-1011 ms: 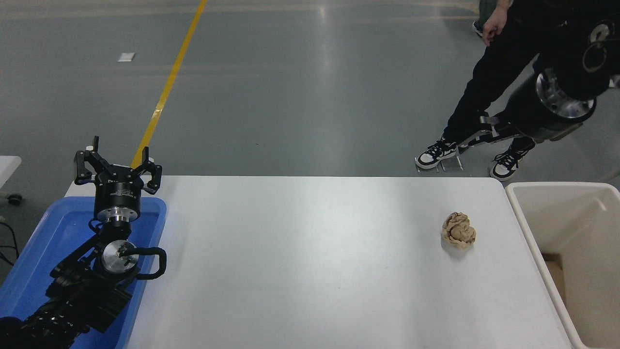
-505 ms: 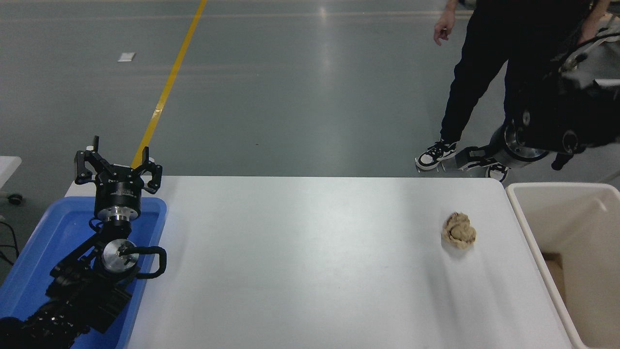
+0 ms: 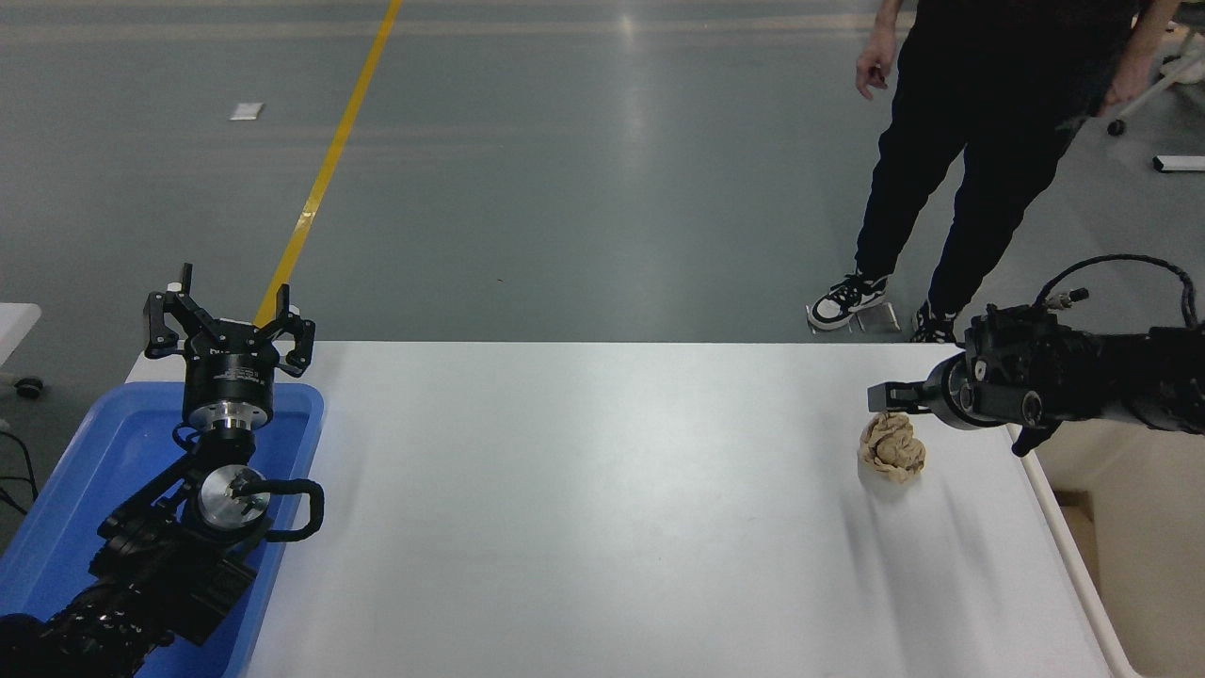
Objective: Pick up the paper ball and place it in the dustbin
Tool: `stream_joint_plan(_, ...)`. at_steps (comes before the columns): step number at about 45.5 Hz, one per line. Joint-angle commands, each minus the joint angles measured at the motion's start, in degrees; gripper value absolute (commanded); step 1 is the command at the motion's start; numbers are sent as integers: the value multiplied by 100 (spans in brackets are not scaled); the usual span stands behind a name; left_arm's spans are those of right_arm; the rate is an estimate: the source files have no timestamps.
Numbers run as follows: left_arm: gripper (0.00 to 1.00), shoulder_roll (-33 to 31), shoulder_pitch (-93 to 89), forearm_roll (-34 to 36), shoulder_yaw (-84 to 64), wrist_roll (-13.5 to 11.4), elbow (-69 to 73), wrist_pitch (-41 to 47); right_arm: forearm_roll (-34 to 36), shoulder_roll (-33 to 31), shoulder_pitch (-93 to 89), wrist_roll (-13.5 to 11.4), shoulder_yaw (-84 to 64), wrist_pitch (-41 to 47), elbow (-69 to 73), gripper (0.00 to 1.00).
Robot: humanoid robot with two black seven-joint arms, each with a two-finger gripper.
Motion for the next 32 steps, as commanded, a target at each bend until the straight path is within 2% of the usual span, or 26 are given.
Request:
stream_joint_plan(1, 99, 0, 0, 0, 0, 0, 0, 0, 95, 138, -698, -76, 359, -333, -443, 100)
stream_joint_plan(17, 99, 0, 0, 0, 0, 0, 0, 0, 95, 393, -1234, -76, 965, -614, -866, 100)
stream_joint_plan(22, 99, 0, 0, 0, 0, 0, 0, 0, 95, 428, -1296, -76, 974, -632, -936, 96)
stream_joint_plan(25, 99, 0, 0, 0, 0, 0, 0, 0, 95, 454, -1348, -84, 1009, -702, -971, 89)
stream_joint_plan(30, 99, 0, 0, 0, 0, 0, 0, 0, 103, 454, -1401, -84, 1053, -790, -971, 61)
stream_joint_plan(32, 99, 0, 0, 0, 0, 0, 0, 0, 112, 454, -1401, -102, 1062, -799, -980, 56)
